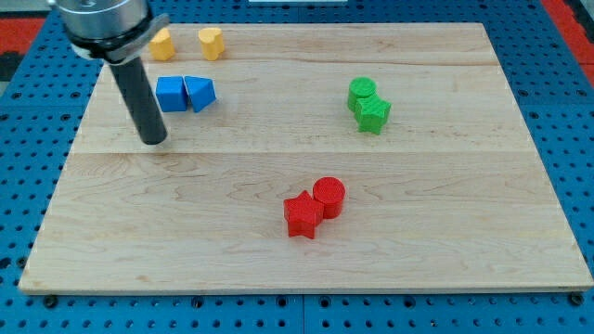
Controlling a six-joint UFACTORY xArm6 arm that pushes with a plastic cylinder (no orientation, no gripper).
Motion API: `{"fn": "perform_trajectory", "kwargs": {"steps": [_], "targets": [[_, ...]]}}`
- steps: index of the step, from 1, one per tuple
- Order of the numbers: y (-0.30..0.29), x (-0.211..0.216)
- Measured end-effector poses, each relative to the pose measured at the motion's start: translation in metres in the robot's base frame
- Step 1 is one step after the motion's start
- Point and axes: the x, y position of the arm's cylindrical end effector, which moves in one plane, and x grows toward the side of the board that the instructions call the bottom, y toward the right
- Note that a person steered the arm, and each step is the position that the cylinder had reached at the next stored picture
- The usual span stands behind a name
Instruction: Push the blue cube into the blue triangle
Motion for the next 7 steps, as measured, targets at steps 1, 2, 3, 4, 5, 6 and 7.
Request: {"fn": "perform_trajectory", "kwargs": {"steps": [1,2,3,4,5,6,7], "targets": [[-0.018,-0.013],[-0.02,-0.054],[-0.03,-0.084],[-0.033,-0.086],[-0.022,-0.086],[-0.01,-0.086],[-0.004,-0.086]]}}
